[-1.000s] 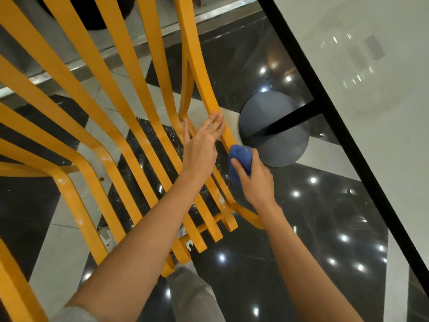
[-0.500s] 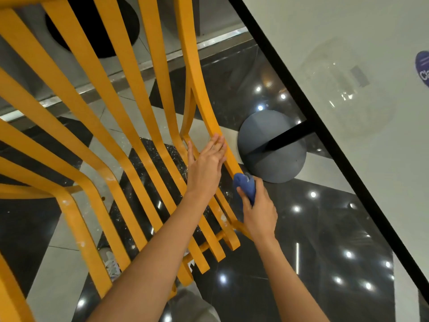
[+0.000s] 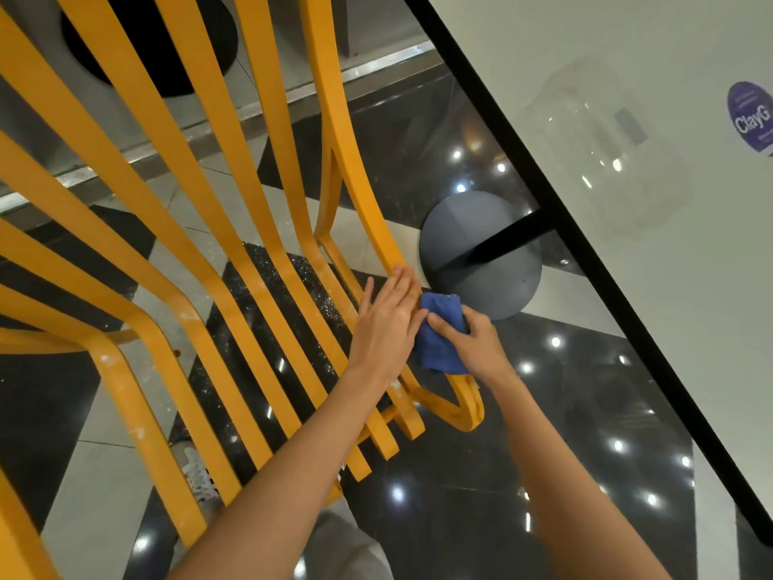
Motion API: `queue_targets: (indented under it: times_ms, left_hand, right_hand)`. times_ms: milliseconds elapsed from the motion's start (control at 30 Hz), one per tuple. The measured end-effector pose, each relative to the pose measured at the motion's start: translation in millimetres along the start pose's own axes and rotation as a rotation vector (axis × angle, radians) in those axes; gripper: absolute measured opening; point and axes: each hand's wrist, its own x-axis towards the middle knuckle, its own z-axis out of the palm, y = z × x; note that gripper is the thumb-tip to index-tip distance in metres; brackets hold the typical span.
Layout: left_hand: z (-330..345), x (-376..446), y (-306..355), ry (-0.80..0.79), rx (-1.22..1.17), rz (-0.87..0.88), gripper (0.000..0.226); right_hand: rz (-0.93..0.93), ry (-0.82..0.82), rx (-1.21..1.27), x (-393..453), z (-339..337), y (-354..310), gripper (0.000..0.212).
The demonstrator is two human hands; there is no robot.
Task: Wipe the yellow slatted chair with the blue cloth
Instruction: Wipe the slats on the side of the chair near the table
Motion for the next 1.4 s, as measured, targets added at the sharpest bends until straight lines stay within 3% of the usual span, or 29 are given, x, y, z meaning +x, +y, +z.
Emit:
queue_targets:
  times_ms: [133, 200, 267, 367, 433, 533, 667, 833, 967, 1033, 1167, 1400]
  left_hand:
    - [9, -10, 1, 0.014, -0.058, 0.01, 0.041]
    - [7, -9, -1, 0.014, -0.053, 0.017, 0.039]
    - [7, -7, 1, 0.013, -0.034, 0.003, 0.039]
    - [10, -9, 8, 0.007, 0.005, -0.046, 0.041]
    - [10, -10, 12, -0.006, 0.024, -0.073, 0.043]
    - [8, -10, 15, -0.025, 0.033, -0.096, 0.044]
    - [8, -9, 15, -0.032, 0.04, -0.103, 0.044]
    - [9, -11, 10, -0.013, 0.029, -0.104, 0.043]
    - [9, -10, 12, -0.013, 0.03, -0.111, 0.044]
    - [10, -9, 13, -0.015, 0.037, -0.115, 0.044]
    - [11, -10, 13, -0.013, 0.037, -0.118, 0.044]
    - [9, -9, 15, -0.03, 0.032, -0.118, 0.045]
  right_hand:
    - [0.17, -0.181, 0.152, -15, -25, 9, 0.007]
    - [0.201, -0.184, 0.175, -29, -27, 19, 0.011]
    - [0.163, -0.056, 0.173, -33, -17, 23, 0.008]
    - [0.135, 0.177, 0.123, -30, 2, 32, 0.024]
    - [0.15, 0.33, 0.089, -41, 15, 41, 0.023]
    - [0.094, 0.437, -0.11, -70, 29, 47, 0.033]
    - [0.123, 0.43, -0.235, -51, 28, 37, 0.037]
    - [0.241, 0.435, 0.138, -52, 20, 41, 0.024]
    - [0.088, 0.442, 0.026, -79, 32, 54, 0.033]
    - [0.117, 0.468, 0.0, -66, 30, 50, 0.028]
    - [0.271, 0.458, 0.316, -48, 16, 48, 0.025]
    - [0.132, 0.457, 0.013, -62, 27, 51, 0.028]
